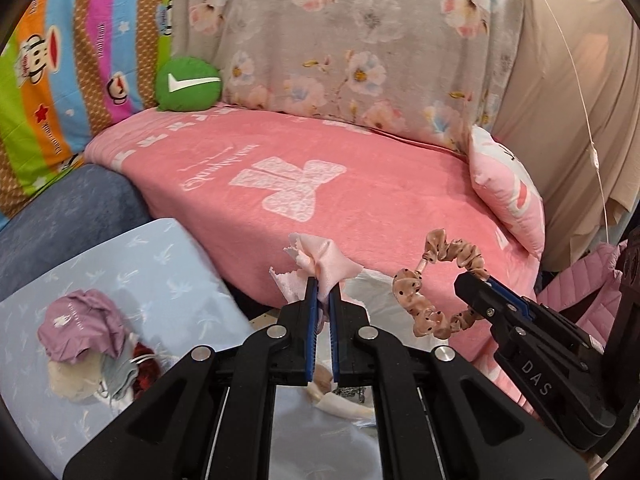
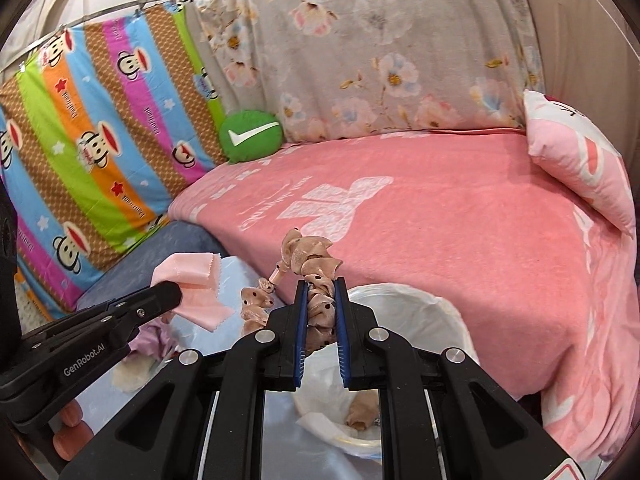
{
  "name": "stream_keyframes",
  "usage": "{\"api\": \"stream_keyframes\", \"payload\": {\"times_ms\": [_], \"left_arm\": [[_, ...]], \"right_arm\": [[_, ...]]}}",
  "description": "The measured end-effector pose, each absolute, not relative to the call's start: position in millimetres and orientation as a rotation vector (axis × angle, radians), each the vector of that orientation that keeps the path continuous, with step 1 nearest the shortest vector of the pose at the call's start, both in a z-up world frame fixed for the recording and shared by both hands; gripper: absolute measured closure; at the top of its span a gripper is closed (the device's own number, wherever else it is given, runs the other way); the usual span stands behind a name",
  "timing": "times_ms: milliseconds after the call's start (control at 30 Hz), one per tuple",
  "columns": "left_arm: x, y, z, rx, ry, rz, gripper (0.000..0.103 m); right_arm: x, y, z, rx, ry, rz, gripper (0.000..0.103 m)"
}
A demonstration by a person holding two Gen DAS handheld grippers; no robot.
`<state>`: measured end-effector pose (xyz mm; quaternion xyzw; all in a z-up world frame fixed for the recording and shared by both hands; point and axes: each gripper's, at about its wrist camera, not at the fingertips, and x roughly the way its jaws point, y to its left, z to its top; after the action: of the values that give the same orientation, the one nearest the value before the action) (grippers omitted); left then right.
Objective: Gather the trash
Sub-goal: 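Carry the ribbon and brown scrunchie over the wastebasket and open both tools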
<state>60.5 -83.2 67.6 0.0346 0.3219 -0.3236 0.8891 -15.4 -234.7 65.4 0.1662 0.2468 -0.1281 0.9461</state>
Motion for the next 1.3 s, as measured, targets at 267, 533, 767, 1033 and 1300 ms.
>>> {"api": "stream_keyframes", "payload": {"times_ms": [267,533,767,1033,1300], "left_arm": [[59,-117,65,0.12,0.674,-0.716,0.097],[62,-136,63,0.143,0.686,-0.757,0.097],[71,-146,56,0.162,0.727,-0.772,0.07],[76,-132,59,0.124,0.694,-0.698,0.025],[79,-117,58,0.097,0.701,-0.662,0.025]], "right_arm": [[-19,-265,61,0.361,0.497,-0.308,0.091],[-16,-279,52,0.378,0.513,-0.324,0.091],[-7,-285,46,0.393,0.524,-0.331,0.075],[-6,-280,47,0.387,0.527,-0.338,0.066],[-6,-265,49,0.368,0.535,-0.317,0.061]]}}
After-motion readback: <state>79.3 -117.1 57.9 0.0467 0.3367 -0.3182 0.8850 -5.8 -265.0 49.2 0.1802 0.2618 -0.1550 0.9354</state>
